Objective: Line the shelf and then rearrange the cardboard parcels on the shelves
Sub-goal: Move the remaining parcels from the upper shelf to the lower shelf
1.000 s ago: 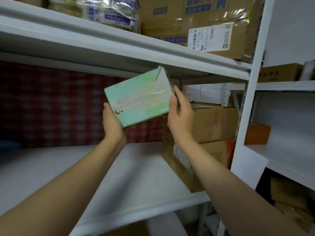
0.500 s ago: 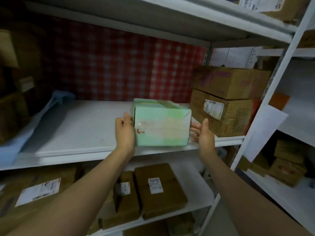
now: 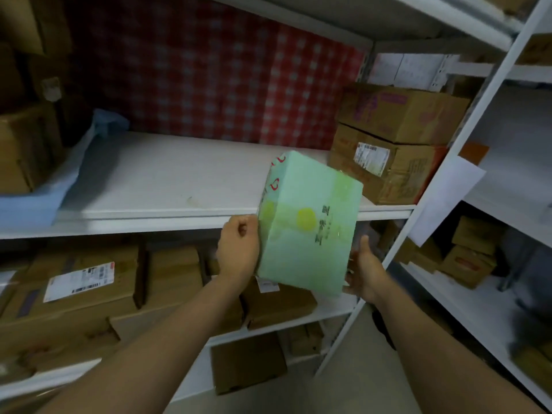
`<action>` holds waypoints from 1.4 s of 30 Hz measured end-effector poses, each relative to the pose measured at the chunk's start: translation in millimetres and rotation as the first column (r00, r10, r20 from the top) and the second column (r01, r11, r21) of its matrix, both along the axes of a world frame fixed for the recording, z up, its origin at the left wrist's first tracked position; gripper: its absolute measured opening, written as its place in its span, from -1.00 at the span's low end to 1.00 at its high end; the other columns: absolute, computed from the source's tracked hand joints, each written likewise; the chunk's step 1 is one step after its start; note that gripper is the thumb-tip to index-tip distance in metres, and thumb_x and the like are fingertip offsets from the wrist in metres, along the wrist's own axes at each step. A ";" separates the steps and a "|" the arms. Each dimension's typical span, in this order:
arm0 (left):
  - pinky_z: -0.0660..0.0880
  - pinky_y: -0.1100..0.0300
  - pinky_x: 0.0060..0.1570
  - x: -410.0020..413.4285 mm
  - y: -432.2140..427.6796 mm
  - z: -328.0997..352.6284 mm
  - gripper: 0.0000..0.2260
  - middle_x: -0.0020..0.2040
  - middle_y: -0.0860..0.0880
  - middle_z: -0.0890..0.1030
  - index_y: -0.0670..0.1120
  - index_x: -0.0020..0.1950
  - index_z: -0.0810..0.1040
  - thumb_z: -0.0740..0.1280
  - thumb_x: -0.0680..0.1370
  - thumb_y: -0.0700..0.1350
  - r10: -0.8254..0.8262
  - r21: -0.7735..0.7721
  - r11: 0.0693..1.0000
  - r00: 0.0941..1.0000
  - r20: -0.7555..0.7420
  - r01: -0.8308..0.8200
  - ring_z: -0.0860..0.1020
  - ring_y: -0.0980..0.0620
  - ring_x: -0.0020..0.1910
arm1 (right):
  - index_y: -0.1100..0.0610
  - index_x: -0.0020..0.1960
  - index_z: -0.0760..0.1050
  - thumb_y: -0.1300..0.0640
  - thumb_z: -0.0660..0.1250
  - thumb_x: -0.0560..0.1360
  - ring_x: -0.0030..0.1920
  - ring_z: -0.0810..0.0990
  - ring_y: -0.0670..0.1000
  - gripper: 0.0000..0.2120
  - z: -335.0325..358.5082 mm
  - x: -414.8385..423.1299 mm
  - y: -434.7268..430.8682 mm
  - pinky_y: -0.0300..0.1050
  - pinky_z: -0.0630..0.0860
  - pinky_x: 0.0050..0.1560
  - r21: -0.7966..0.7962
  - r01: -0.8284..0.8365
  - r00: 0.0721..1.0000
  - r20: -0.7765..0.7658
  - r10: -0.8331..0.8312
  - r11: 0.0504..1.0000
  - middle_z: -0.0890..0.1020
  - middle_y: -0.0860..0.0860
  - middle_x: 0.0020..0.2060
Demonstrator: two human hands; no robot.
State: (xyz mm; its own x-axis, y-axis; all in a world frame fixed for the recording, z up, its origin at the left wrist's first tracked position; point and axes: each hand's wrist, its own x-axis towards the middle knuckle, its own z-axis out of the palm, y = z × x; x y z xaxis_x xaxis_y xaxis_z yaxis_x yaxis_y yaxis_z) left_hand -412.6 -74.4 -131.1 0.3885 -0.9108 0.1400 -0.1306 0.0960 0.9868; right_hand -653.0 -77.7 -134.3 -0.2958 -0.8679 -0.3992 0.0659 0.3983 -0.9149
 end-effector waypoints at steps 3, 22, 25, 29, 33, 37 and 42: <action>0.44 0.06 -0.01 -7.0 10.8 -35.3 -0.75 -0.02 -0.11 0.58 -0.05 -0.12 0.46 0.22 0.61 0.09 -0.082 0.167 0.984 0.989 0.120 0.061 0.54 -0.12 -0.01 | 0.21 0.23 0.53 -0.30 0.02 0.59 0.12 0.48 0.45 -0.36 -13.2 11.3 16.3 0.50 0.26 0.30 0.085 -0.097 0.994 0.059 0.092 0.992 0.51 0.37 0.20; 0.56 -0.07 0.15 -2.9 -29.8 -158.0 -0.53 0.12 -0.07 0.64 0.03 0.36 0.45 0.34 0.45 0.03 -0.236 0.581 0.775 0.966 -0.102 0.250 0.62 -0.10 0.05 | -0.14 0.33 0.36 0.10 0.23 0.63 -0.08 0.54 0.00 -0.69 -119.6 32.1 -42.1 0.01 0.54 -0.15 0.257 -0.338 0.927 -0.075 0.367 0.905 0.55 -0.01 0.13; 0.59 -0.03 0.11 5.5 -63.9 -163.0 -0.36 0.18 -0.05 0.62 0.05 0.47 0.33 0.38 0.38 -0.02 -0.164 0.547 0.813 0.980 -0.113 0.199 0.64 -0.08 0.04 | -0.18 0.37 0.34 0.06 0.28 0.59 -0.02 0.58 0.04 -0.62 -139.8 41.2 -87.8 0.10 0.58 -0.05 0.249 -0.366 0.921 -0.042 0.388 0.896 0.57 -0.03 0.16; 0.52 -0.08 0.22 17.6 -88.9 -168.8 -0.35 0.28 -0.12 0.53 -0.03 0.53 0.25 0.42 0.49 -0.19 -0.100 0.541 0.832 0.993 -0.069 0.122 0.56 -0.15 0.20 | -0.06 0.42 0.32 0.10 0.26 0.61 0.01 0.58 0.06 -0.60 -164.2 62.9 -127.3 0.15 0.53 0.12 0.272 -0.423 0.899 0.004 0.439 0.864 0.57 0.02 0.18; 0.40 -0.09 0.34 20.1 -101.8 -187.2 -0.39 0.45 -0.17 0.38 0.05 0.55 0.20 0.33 0.54 -0.13 -0.153 0.665 0.746 0.969 0.196 -0.017 0.43 -0.24 0.36 | -0.05 0.40 0.29 0.14 0.25 0.61 0.09 0.52 0.11 -0.61 -187.4 80.7 -149.6 0.21 0.47 0.19 0.379 -0.473 0.851 -0.037 0.524 0.796 0.51 0.07 0.22; 0.54 -0.03 0.13 12.8 -112.8 -190.7 -0.42 0.33 -0.08 0.45 0.16 0.51 0.22 0.29 0.53 -0.13 -0.146 0.640 0.766 0.950 0.274 -0.067 0.53 -0.22 0.19 | -0.03 0.38 0.35 0.20 0.23 0.59 0.05 0.53 0.10 -0.62 -204.0 79.7 -170.0 0.12 0.54 0.07 0.298 -0.403 0.889 -0.096 0.447 0.865 0.54 0.06 0.13; 0.59 -0.13 0.07 17.5 -116.5 -196.2 -0.47 0.27 -0.19 0.54 0.07 0.51 0.28 0.24 0.55 -0.21 -0.069 0.624 0.763 0.939 0.338 -0.169 0.58 -0.24 0.10 | -0.05 0.39 0.37 0.21 0.23 0.58 0.09 0.56 0.06 -0.59 -210.6 87.3 -181.4 0.02 0.54 0.13 0.191 -0.452 0.864 -0.151 0.481 0.871 0.57 0.01 0.20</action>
State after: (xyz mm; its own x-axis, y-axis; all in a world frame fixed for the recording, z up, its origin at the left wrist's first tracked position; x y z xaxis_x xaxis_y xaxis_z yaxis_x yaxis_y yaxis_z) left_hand -395.1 -190.9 -327.2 0.4762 -0.8119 -0.3378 -0.4360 -0.5516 0.7111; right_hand -565.7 -259.1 -344.8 0.0479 -0.8596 -0.5087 -0.3274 0.4676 -0.8211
